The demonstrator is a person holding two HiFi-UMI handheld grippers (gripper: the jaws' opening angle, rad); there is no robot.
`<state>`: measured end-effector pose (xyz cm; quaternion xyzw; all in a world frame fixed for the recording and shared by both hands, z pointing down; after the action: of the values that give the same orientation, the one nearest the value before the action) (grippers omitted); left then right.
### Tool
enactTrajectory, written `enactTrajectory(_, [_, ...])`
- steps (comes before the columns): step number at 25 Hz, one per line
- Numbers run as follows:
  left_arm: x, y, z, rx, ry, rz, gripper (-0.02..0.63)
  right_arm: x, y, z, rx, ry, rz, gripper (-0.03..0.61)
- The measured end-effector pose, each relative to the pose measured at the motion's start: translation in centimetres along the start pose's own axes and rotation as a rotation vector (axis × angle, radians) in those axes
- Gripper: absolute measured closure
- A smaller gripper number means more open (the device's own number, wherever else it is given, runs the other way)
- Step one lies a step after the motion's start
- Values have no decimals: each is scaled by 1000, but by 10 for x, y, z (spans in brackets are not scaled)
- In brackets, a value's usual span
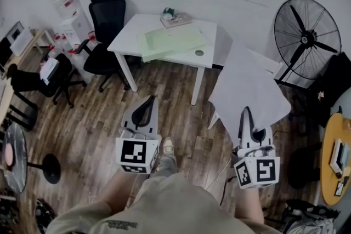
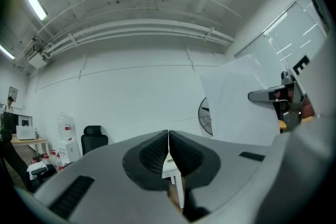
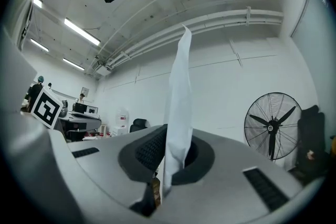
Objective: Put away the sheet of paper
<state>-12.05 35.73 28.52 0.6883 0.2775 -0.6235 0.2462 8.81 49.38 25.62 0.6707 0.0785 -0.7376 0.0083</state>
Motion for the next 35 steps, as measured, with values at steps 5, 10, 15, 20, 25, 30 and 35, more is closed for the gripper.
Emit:
enactTrajectory(5, [-6, 41, 15, -7, -8, 0, 592, -12, 43, -10, 2, -8, 23, 554])
enactTrajectory(10, [-16, 86, 43, -6, -12, 25, 592, -26, 99, -15, -1, -7, 54, 555])
enactTrajectory(15, [-19, 146, 82, -22, -10, 43, 592, -38, 174, -19, 0, -5, 86, 555])
enactTrajectory(20, [-23, 208, 125, -34, -7, 53, 592, -46, 248, -18, 5, -6, 113, 555])
enactTrajectory(25, [-30, 263, 175, -40, -17, 65, 592, -51, 321, -10, 6, -23, 136, 555])
enactTrajectory(30, [-41, 306, 221, -47, -23, 84, 592, -57, 388, 2, 5, -33, 145, 555])
enactTrajectory(35, [-58, 334, 255, -32, -27, 104, 592, -71, 433, 10, 18, -36, 164, 555])
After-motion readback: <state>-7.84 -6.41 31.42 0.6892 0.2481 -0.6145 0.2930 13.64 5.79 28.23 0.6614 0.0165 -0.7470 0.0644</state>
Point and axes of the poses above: the fingertips, and each gripper's own axes: y forward along the fingers, z to its left, x out of its top, the point moved 1 cm from there along -y, backward along the fingers, and after that the axes turned 2 degrees about -y, right-handed, at the moved point
